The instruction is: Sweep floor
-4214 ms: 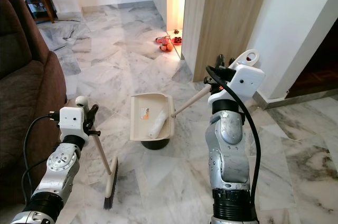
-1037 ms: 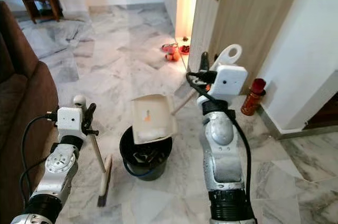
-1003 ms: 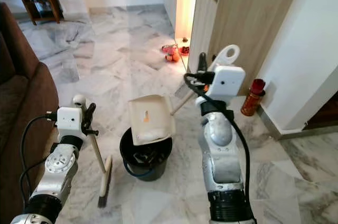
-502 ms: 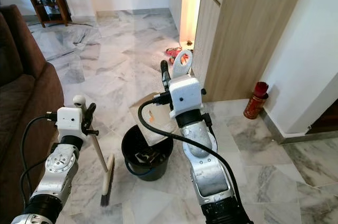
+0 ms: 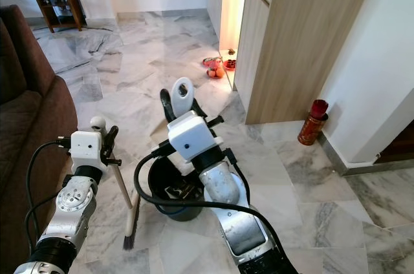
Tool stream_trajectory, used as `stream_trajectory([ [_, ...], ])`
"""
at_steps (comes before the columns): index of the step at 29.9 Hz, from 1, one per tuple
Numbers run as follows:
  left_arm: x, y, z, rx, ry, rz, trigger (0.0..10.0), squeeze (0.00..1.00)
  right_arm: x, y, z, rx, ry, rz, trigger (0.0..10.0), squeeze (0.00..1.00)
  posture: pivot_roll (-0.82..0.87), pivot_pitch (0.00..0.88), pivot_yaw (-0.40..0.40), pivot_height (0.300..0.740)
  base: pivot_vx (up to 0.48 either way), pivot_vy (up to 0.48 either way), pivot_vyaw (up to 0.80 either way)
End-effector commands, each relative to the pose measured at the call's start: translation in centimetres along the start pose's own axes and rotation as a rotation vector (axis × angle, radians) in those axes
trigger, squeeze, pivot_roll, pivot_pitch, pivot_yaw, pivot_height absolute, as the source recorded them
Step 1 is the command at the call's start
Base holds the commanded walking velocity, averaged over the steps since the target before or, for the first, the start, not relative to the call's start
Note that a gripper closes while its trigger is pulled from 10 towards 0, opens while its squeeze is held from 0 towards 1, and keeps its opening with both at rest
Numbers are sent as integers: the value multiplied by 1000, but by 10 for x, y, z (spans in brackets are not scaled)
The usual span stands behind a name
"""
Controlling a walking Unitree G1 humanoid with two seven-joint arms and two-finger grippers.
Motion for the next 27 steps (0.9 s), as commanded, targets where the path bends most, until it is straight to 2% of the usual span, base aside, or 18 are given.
stream_trajectory([
  [1, 2, 12, 4, -56, 12, 6, 10000, 0, 1, 31, 4, -137, 14, -35, 10000, 0, 14, 0, -8, 740, 0, 0, 0],
  [12, 2, 12, 4, -55, 15, 3, 10000, 0, 7, 32, 4, -147, 58, -90, 10000, 0, 14, 0, -13, 740, 0, 0, 0],
  [18, 2, 12, 5, -56, 16, 4, 10000, 0, 1, 30, 6, -139, 31, -112, 10000, 0, 15, 0, -13, 740, 0, 0, 0],
  [21, 2, 12, 5, -57, 17, 4, 10000, 0, -15, 28, 9, -132, -39, -167, 10000, 0, 13, 0, -12, 740, 0, 0, 0],
  [22, 2, 12, 5, -57, 17, 3, 10000, 0, -26, 28, 11, -134, -79, -184, 10000, 0, 13, 0, -12, 740, 0, 0, 0],
  [23, 2, 12, 5, -57, 17, 3, 10000, 0, -26, 28, 11, -134, -79, -184, 10000, 0, 13, 0, -12, 740, 0, 0, 0],
  [25, 2, 12, 5, -57, 18, 4, 10000, 0, -42, 28, 12, -126, -150, -237, 10000, 0, 12, 0, -11, 740, 0, 0, 0],
  [27, 2, 12, 5, -57, 17, 3, 10000, 0, -69, 26, 10, -107, -260, -270, 10000, 0, 13, 0, -11, 740, 0, 0, 0],
])
Point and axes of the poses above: a point about 5 cm out from each wrist's last joint towards the gripper, its own z axis pointing out of the wrist towards the gripper, its own y axis along the axis of the wrist's last joint, x = y × z, the point moved 4 cm from there along z, pointing out of the wrist towards the gripper, and after that the axes turned 8 degrees about z, right-handed, at the moved point
